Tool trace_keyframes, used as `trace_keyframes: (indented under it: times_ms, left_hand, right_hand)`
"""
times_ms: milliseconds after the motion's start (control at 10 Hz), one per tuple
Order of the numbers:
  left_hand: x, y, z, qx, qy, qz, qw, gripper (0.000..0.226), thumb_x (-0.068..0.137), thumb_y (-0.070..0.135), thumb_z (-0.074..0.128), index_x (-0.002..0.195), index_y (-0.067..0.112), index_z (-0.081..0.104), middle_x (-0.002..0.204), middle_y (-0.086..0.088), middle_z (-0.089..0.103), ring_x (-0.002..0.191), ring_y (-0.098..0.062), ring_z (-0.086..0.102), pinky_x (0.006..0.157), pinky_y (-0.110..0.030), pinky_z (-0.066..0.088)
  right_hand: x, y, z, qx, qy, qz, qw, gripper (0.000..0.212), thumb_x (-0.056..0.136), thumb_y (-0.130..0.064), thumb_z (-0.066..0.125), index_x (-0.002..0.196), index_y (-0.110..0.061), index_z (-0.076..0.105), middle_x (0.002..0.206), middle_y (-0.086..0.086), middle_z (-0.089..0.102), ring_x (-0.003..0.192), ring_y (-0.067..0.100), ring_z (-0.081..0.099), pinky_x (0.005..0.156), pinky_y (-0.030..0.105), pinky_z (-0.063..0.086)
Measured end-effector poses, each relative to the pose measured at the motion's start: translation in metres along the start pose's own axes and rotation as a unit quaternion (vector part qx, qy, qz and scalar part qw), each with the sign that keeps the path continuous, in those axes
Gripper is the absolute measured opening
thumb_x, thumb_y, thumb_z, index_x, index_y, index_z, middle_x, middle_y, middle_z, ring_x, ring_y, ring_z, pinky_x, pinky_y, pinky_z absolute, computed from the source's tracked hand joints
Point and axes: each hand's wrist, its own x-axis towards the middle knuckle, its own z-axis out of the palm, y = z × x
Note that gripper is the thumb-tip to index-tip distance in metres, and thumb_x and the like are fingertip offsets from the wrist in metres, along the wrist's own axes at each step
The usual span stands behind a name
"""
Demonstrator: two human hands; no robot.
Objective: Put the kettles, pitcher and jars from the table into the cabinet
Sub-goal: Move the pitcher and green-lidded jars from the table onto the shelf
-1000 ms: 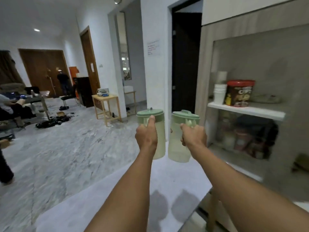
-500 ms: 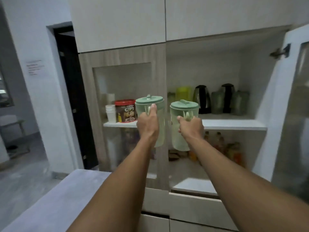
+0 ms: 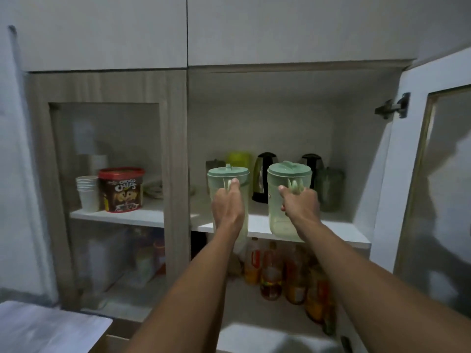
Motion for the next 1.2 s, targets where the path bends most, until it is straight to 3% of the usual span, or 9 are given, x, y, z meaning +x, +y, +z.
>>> trace_keyframes:
  times_ms: [100, 300, 400, 500, 600, 700, 900, 1000, 1200]
  left_hand:
    - [0.034, -0.017, 0.020, 0.021, 0.022, -0.008, 1.000, 0.055, 0.097, 0.048, 0.043, 0.091, -0.002, 0.067, 0.088, -0.015, 0.066, 0.076, -0.024, 0.055, 0.071, -0.042, 0.047]
    - [0.119, -0.074, 0.042, 0.025, 0.018, -0.041, 0.999, 0.041, 0.098, 0.044, 0.045, 0.081, 0.011, 0.064, 0.084, -0.008, 0.063, 0.075, -0.022, 0.055, 0.067, -0.034, 0.041]
    - [0.168, -0.103, 0.051, 0.048, 0.029, -0.053, 0.997, 0.039, 0.096, 0.046, 0.047, 0.080, 0.013, 0.062, 0.090, -0.011, 0.066, 0.079, -0.027, 0.059, 0.072, -0.037, 0.045]
    - [0.225, -0.124, 0.061, 0.049, 0.044, -0.080, 0.995, 0.046, 0.097, 0.046, 0.047, 0.100, 0.005, 0.067, 0.105, -0.018, 0.070, 0.096, -0.035, 0.065, 0.084, -0.039, 0.048]
    - [0.280, -0.137, 0.073, 0.072, 0.051, -0.118, 0.989, 0.060, 0.095, 0.053, 0.045, 0.118, 0.001, 0.063, 0.119, -0.021, 0.066, 0.109, -0.038, 0.062, 0.084, -0.034, 0.044]
    - [0.334, -0.159, 0.085, 0.021, 0.060, -0.117, 0.991, 0.082, 0.072, 0.067, 0.048, 0.114, -0.001, 0.064, 0.118, -0.031, 0.065, 0.107, -0.045, 0.063, 0.093, -0.052, 0.052]
    - [0.388, -0.179, 0.089, 0.012, 0.039, -0.104, 0.994, 0.054, 0.095, 0.043, 0.049, 0.114, -0.006, 0.062, 0.117, -0.029, 0.065, 0.110, -0.043, 0.063, 0.095, -0.047, 0.051]
    - [0.401, -0.186, 0.096, -0.010, 0.041, -0.108, 0.993, 0.080, 0.073, 0.064, 0.050, 0.113, -0.004, 0.065, 0.115, -0.030, 0.067, 0.106, -0.044, 0.064, 0.093, -0.052, 0.053]
    - [0.414, -0.212, 0.102, 0.005, 0.023, -0.132, 0.991, 0.110, 0.050, 0.084, 0.048, 0.118, 0.000, 0.065, 0.121, -0.029, 0.065, 0.112, -0.045, 0.063, 0.099, -0.060, 0.049]
  right_hand:
    - [0.037, 0.022, 0.026, 0.011, -0.033, 0.002, 0.999, 0.025, 0.089, -0.033, 0.067, 0.099, -0.010, 0.065, 0.090, 0.010, 0.071, 0.084, 0.027, 0.068, 0.071, 0.035, 0.050]
    - [0.101, 0.074, 0.098, 0.024, -0.084, 0.023, 0.996, 0.020, 0.088, -0.030, 0.069, 0.094, -0.011, 0.068, 0.081, 0.007, 0.069, 0.077, 0.026, 0.068, 0.070, 0.037, 0.055]
    - [0.142, 0.094, 0.140, 0.025, -0.088, 0.028, 0.995, 0.019, 0.085, -0.029, 0.071, 0.087, -0.011, 0.069, 0.069, 0.005, 0.068, 0.057, 0.020, 0.065, 0.069, 0.040, 0.057]
    - [0.190, 0.105, 0.184, 0.010, -0.110, 0.040, 0.993, 0.021, 0.085, -0.029, 0.071, 0.075, -0.013, 0.063, 0.061, 0.003, 0.061, 0.048, 0.018, 0.061, 0.058, 0.032, 0.052]
    - [0.238, 0.117, 0.230, -0.023, -0.130, 0.053, 0.990, 0.025, 0.084, -0.036, 0.070, 0.070, -0.016, 0.061, 0.067, 0.006, 0.062, 0.064, 0.029, 0.066, 0.069, 0.039, 0.058]
    - [0.278, 0.129, 0.268, -0.040, -0.160, 0.066, 0.984, 0.038, 0.085, -0.040, 0.067, 0.057, -0.018, 0.054, 0.057, 0.006, 0.056, 0.067, 0.030, 0.060, 0.067, 0.044, 0.050]
    - [0.322, 0.139, 0.311, -0.034, -0.147, 0.062, 0.987, 0.041, 0.087, -0.031, 0.068, 0.053, -0.017, 0.053, 0.052, 0.006, 0.055, 0.060, 0.028, 0.058, 0.063, 0.041, 0.046]
    - [0.327, 0.141, 0.318, -0.028, -0.138, 0.063, 0.988, 0.035, 0.084, -0.031, 0.071, 0.056, -0.018, 0.053, 0.056, 0.007, 0.057, 0.054, 0.027, 0.056, 0.058, 0.038, 0.045]
    - [0.336, 0.149, 0.314, -0.066, -0.162, 0.052, 0.983, 0.036, 0.064, -0.052, 0.074, 0.069, -0.021, 0.058, 0.083, 0.010, 0.064, 0.078, 0.028, 0.062, 0.068, 0.040, 0.052]
